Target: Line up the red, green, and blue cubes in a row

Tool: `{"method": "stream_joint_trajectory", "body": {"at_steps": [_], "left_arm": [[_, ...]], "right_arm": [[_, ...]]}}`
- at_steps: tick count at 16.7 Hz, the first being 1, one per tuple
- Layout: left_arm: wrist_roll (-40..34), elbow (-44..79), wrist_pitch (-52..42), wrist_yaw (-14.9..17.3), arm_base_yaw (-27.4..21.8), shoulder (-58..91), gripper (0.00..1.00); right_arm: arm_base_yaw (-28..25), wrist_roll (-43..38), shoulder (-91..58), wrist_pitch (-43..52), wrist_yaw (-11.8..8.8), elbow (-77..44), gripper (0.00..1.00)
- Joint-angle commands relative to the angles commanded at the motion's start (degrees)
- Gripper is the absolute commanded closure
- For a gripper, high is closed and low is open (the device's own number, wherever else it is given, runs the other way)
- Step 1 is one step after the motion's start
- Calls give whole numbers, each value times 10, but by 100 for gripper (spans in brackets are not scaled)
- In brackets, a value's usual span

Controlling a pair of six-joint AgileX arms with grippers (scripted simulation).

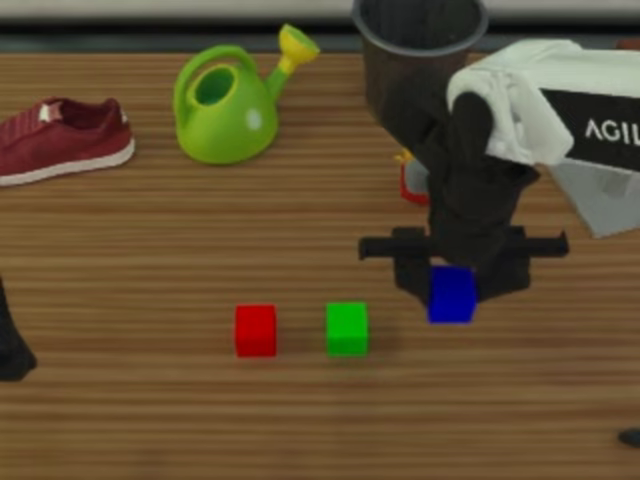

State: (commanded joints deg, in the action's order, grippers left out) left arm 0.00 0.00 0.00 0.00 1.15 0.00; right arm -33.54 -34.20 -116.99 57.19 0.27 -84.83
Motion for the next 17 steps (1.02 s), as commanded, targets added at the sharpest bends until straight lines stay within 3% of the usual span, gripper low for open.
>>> {"method": "stream_joint_trajectory", "body": {"at_steps": [5,9,17], "left_arm": [[0,0,0,0,0,0,0],[0,0,0,0,0,0,0],[0,0,0,0,0,0,0]], "right_arm": [[-4,-2,-35,-94,1,57,100],[-4,-2,-38,-100,1,61,100],[-4,-2,-38,-100,1,61,40]]}}
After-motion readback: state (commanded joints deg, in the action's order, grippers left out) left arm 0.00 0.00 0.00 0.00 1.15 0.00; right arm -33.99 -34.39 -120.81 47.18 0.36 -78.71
